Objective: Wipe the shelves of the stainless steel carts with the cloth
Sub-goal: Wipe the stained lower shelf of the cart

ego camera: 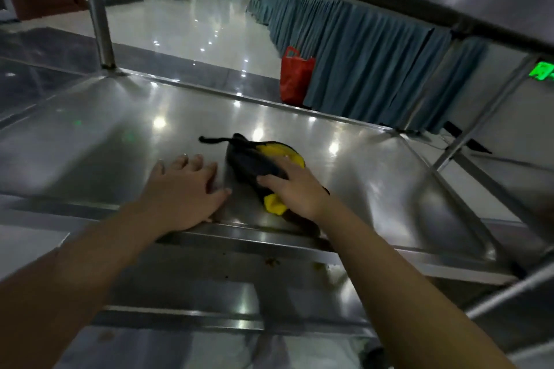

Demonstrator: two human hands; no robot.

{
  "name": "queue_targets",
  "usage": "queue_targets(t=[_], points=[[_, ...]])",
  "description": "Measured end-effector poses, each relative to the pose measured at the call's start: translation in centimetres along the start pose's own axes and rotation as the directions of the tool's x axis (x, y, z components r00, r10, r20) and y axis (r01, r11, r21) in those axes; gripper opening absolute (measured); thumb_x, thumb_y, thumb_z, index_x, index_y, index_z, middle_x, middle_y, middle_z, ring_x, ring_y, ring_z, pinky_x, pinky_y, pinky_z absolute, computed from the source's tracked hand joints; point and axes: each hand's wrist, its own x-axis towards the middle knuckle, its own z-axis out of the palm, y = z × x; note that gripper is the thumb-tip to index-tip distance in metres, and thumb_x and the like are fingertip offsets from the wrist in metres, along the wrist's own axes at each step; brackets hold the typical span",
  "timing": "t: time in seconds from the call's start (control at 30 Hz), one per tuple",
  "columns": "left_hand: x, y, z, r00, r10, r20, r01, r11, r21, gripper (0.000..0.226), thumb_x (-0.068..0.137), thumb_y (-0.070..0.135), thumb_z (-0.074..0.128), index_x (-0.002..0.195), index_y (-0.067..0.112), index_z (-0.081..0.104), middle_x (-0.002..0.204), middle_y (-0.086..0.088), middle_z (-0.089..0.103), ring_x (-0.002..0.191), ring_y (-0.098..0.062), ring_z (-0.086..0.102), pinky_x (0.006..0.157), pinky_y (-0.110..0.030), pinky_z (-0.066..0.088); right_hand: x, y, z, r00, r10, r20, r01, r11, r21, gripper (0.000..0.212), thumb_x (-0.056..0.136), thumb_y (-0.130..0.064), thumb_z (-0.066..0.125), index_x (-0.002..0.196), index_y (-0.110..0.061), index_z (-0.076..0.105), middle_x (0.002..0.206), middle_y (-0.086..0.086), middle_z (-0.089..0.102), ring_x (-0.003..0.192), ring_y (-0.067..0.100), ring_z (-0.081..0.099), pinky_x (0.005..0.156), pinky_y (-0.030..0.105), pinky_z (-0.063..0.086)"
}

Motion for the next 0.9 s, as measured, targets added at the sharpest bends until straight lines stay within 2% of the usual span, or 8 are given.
queue_targets(t=[0.1,0.27,0.33,0.47,0.57,0.7,0.8,0.9], points=[[0.8,0.8,0.0,0.999,-0.017,0.045,0.016,0.999,0.039,0.075,0.088,0.07,0.021,0.151,0.029,0.016,0.162,0.0,0.007,0.148,-0.026,0.006,0.117,-0.055,0.009,-4.4,2.2,-1.8,0.999,-0.035,-0.041,0.036,0.999,0.024,0.053,0.083,-0.063,0.045,0.133,-0.047,0.043,0.133,-0.009,0.056,0.124,0.018,0.049,0.103,0.045,0.04],[1.3,3.7,0.1,0.991,0.103,0.084,-0.101,0.995,-0.021,0.073,0.09,0.07,0.02,0.152,0.032,0.014,0.162,0.006,0.004,0.148,-0.022,0.005,0.117,-0.052,0.008,-10.1,8.8,-7.6,0.938,0.238,-0.252,-0.214,0.97,0.12,0.034,0.077,-0.065,0.051,0.11,-0.058,0.054,0.104,-0.021,0.062,0.097,0.008,0.059,0.085,0.029,0.046],[0.9,5.9,0.6,0.981,0.182,0.071,-0.18,0.983,-0.031,0.072,0.089,0.07,0.018,0.151,0.034,0.013,0.162,0.005,0.003,0.149,-0.022,0.004,0.118,-0.052,0.007,-11.6,11.9,-9.8,0.875,0.338,-0.347,-0.307,0.941,0.142,0.029,0.082,-0.06,0.053,0.111,-0.054,0.053,0.105,-0.01,0.064,0.092,0.014,0.06,0.084,0.037,0.049],[1.0,7.8,1.4,0.981,0.191,0.021,-0.191,0.981,-0.019,0.071,0.088,0.069,0.014,0.15,0.035,0.012,0.162,0.001,0.002,0.149,-0.022,0.002,0.116,-0.056,0.005,-10.7,13.9,-11.0,0.746,0.482,-0.46,-0.491,0.864,0.109,0.034,0.09,-0.05,0.05,0.123,-0.041,0.048,0.122,0.008,0.058,0.112,0.031,0.052,0.097,0.051,0.042],[1.2,7.1,1.6,0.983,0.183,-0.01,-0.183,0.983,-0.032,0.073,0.086,0.071,0.014,0.15,0.035,0.015,0.162,0.002,0.005,0.149,-0.021,0.005,0.116,-0.055,0.007,-6.8,10.3,-8.5,0.814,0.409,-0.413,-0.434,0.9,0.036,0.042,0.085,-0.053,0.048,0.124,-0.038,0.048,0.115,0.005,0.06,0.109,0.031,0.054,0.099,0.053,0.04],[1.2,6.7,1.7,0.993,0.111,-0.036,-0.113,0.992,-0.054,0.076,0.086,0.072,0.019,0.151,0.032,0.018,0.162,0.004,0.011,0.148,-0.019,0.009,0.117,-0.048,0.009,-0.7,3.8,-3.4,0.962,0.17,-0.212,-0.207,0.964,-0.166,0.051,0.086,-0.052,0.047,0.135,-0.038,0.043,0.138,0.005,0.052,0.131,0.034,0.04,0.107,0.059,0.028],[0.7,6.2,1.5,0.996,0.059,-0.061,-0.061,0.998,-0.031,0.083,0.084,0.076,0.016,0.152,0.028,0.019,0.161,-0.001,0.015,0.147,-0.024,0.013,0.116,-0.048,0.013,1.1,0.6,-0.9,0.995,0.06,-0.076,-0.074,0.98,-0.185,0.053,0.09,-0.051,0.043,0.141,-0.041,0.036,0.148,0.004,0.043,0.142,0.033,0.025,0.11,0.062,0.017],[-0.1,6.2,1.3,0.998,0.027,-0.051,-0.028,0.999,-0.019,0.085,0.082,0.078,0.014,0.151,0.029,0.021,0.161,-0.001,0.014,0.147,-0.024,0.012,0.116,-0.051,0.013,0.5,2.6,-2.3,0.996,0.079,-0.051,-0.086,0.984,-0.156,0.058,0.091,-0.056,0.038,0.146,-0.042,0.028,0.153,0.004,0.035,0.144,0.029,0.022,0.113,0.055,0.018]])
